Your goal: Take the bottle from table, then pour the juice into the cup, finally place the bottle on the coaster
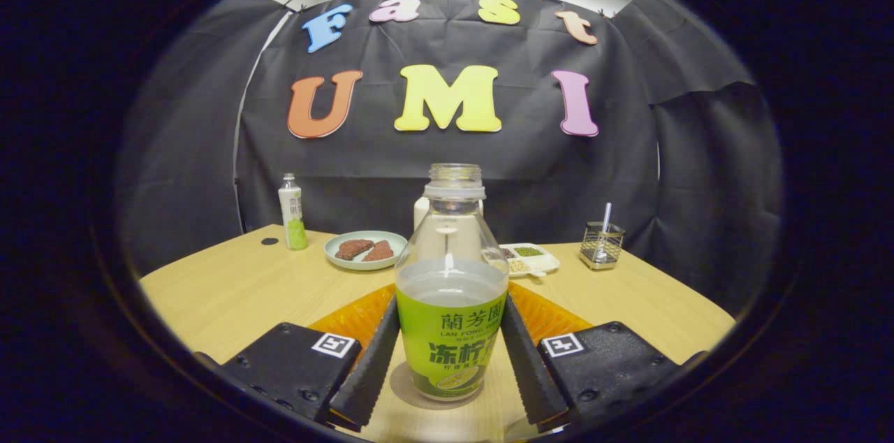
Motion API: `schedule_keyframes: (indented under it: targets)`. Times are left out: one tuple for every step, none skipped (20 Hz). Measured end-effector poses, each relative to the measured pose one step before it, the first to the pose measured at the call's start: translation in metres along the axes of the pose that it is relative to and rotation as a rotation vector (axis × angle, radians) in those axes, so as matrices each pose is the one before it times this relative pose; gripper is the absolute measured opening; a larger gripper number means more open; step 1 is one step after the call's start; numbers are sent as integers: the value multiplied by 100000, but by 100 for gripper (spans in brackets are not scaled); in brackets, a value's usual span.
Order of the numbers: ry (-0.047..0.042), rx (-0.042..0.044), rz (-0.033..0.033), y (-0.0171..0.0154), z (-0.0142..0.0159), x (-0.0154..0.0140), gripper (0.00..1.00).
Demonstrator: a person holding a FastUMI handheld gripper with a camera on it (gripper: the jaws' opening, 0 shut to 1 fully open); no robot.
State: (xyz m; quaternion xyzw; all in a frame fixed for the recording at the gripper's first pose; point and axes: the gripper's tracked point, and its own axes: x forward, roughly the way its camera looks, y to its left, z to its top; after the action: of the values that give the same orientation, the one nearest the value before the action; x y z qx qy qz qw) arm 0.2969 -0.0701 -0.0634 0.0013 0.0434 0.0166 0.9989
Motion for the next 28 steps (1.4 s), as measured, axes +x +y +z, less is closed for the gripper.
schedule_keyframes:
  targets:
    - [227,556,640,166,-152,13,83]
    - [-207,529,-284,-28,85,41,83]
    - [-825,-61,-673,-39,144,-70,83]
    - [-1013,-201,-778,-110,227,3,83]
    - [-1020,-45,-935,-106,133,-19,83]
    - [-723,689,-876,-59,65,27,84]
    - [-659,1504,404,185,-23,-129,84]
    - [-371,1552,356,137,-134,166,85]
    - [433,1480,35,28,-167,-160,86]
    - [434,522,53,56,-102,-49,88]
    - [502,-360,-588,-15,-139,-126,91]
    - [-319,-589,-330,-26,168,-211,94]
    - [-383,-541,-616,61,206,-238,96]
    - [-461,-354,-341,65,194,-56,97]
    - [-409,-150,-211,203,309,-396,100]
    - [-405,-34,-373,127,255,-312,100]
    - [-356,-76,-261,204,270,-422,100]
    - [-128,-82,-120,194,201,-482,100]
    - [-66,-64,112,191,120,-501,100]
    - [-546,184,-2,175,355,-596,100]
    - [-1233,54,-184,103,514,-833,100]
    - [-1137,-5,-1158,-149,579,-765,100]
    - [-878,309,-16,75,500,-837,100]
    - [-675,48,189,37,580,-842,100]
    - [-682,76,-326,-229,569,-930,100]
    - [-482,456,-443,-237,642,-997,100]
    - [-1127,1248,-124,-138,863,-1094,100]
    - [-1433,1295,-469,-216,950,-1165,100]
